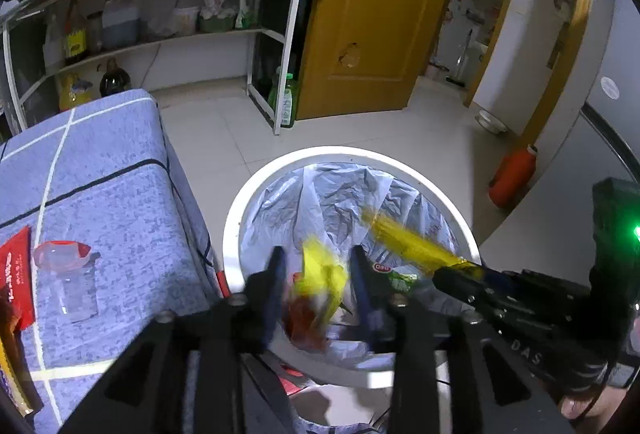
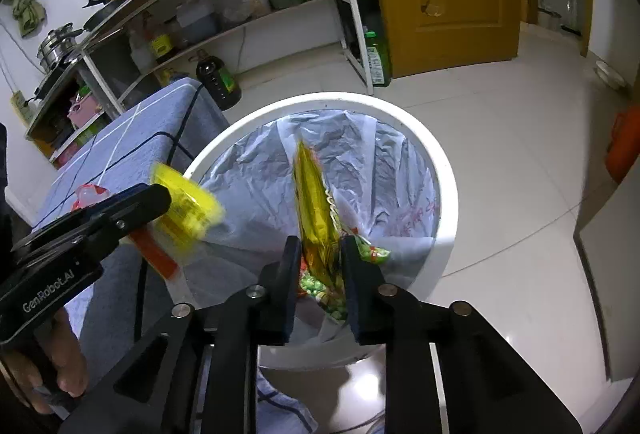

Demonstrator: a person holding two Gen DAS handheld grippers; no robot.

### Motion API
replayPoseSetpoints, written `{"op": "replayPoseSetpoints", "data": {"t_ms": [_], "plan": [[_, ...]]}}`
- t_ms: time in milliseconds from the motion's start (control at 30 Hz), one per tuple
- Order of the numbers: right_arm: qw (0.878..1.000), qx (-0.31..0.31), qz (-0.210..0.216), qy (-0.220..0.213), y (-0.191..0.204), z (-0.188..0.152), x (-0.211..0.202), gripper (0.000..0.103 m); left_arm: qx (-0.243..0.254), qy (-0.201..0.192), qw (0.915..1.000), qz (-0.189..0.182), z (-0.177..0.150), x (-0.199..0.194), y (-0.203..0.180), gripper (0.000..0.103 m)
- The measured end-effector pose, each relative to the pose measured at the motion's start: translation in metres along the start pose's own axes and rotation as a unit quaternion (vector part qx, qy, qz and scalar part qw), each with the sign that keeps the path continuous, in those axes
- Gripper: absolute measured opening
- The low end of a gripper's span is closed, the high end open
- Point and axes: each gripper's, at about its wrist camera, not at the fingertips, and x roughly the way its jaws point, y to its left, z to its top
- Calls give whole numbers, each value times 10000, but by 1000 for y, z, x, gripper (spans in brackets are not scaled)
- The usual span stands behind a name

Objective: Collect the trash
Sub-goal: 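Carry the yellow and gold wrappers over the bin and open both tools, then grasp the brown wrapper with the left tool while the right tool grasps the yellow chip bag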

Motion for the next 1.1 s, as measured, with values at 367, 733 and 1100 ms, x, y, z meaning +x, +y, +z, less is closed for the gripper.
{"op": "replayPoseSetpoints", "data": {"t_ms": [367, 733, 1100], "plan": [[9991, -117, 295, -288, 10, 2, -23, 39, -105, -322, 9994, -47, -5, -35, 10, 46], [9921, -613, 957, -535, 54, -7, -54, 39, -306, -809, 9959, 276, -29, -103, 43, 46], [9742, -1333, 1789, -345, 133, -19, -51, 39, -693, -1023, 9877, 958, -63, -159, 110, 46]]}}
